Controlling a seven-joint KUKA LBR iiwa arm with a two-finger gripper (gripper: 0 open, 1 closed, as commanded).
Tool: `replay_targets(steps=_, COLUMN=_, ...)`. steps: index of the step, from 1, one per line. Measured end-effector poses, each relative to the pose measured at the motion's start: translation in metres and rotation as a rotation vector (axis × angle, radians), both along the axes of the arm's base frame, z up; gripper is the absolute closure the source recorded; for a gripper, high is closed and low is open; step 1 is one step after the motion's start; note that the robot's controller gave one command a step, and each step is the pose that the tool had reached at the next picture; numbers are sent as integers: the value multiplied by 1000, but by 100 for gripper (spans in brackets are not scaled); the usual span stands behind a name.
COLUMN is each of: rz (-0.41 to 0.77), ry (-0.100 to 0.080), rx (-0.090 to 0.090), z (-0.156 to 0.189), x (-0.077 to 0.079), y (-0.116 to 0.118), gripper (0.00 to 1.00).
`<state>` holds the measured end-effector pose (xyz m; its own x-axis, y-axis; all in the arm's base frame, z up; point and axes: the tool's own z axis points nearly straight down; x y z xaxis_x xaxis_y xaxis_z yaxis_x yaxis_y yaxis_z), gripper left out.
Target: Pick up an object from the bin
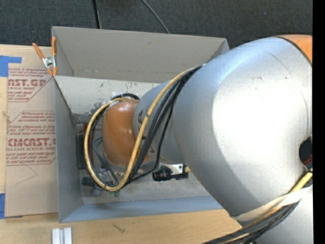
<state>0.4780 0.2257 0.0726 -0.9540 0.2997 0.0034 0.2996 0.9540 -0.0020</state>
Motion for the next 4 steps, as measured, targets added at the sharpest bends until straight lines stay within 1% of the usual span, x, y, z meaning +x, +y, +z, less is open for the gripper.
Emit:
replay_targets(steps=1, rz=0, ry=-6, rx=3, z=72, x=2, y=1, gripper=100)
replay_targets(steps=2, rz=0, ry=-11, rx=4, z=65, x=3, y=1, gripper=100)
replay_targets(steps=3, rz=0, ry=-9, rx=3, z=46, x=2, y=1, gripper=100)
replay_targets(steps=4, rz=1, ry=0, rx=-2, z=36, x=0, y=0, gripper=100)
